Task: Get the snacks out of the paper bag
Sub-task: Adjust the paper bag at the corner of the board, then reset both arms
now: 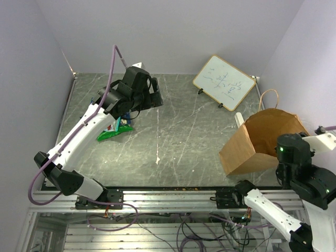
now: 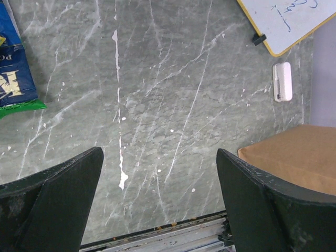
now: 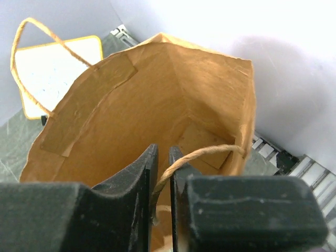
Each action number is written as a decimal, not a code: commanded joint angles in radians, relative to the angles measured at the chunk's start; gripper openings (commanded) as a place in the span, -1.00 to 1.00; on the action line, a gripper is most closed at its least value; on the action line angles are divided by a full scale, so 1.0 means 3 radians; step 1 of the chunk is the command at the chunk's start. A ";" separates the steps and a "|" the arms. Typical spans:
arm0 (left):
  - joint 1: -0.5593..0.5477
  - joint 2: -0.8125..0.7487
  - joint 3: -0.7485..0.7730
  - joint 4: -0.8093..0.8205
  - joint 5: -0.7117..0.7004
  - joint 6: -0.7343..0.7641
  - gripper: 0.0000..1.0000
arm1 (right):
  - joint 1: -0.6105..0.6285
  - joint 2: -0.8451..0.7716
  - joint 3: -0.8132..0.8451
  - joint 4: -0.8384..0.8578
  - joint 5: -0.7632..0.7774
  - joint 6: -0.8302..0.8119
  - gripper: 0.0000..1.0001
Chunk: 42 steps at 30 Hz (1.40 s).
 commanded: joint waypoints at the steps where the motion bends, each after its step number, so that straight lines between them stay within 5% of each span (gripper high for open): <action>1: -0.0033 0.0004 0.0212 -0.0075 0.0023 -0.0064 0.99 | 0.0020 -0.0233 0.0099 0.0036 0.0165 -0.0015 -0.57; 8: -0.0027 -0.0083 0.0500 -0.0071 -0.0271 -0.0224 0.99 | 0.0044 -0.0320 0.0461 0.0624 -0.0230 -0.0911 0.29; 15: 0.0028 -0.0538 0.0177 0.0620 -0.0551 -0.0269 0.93 | 0.0047 -0.0108 0.0939 0.0944 -0.0619 -0.1447 0.99; 19: 0.0059 -0.0719 0.0225 0.0934 -0.0642 -0.0024 0.99 | 0.0052 -0.0007 0.1236 0.1191 -0.0729 -0.1494 1.00; 29: 0.0060 -0.0655 0.1402 0.0819 -0.0795 0.1155 1.00 | 0.0098 0.0919 0.2319 0.1699 -0.1784 -0.1907 1.00; 42: 0.0059 -0.1076 0.1405 0.0536 -0.1476 0.1451 0.99 | 0.0097 0.1587 0.2283 0.2197 -0.2325 -0.1511 1.00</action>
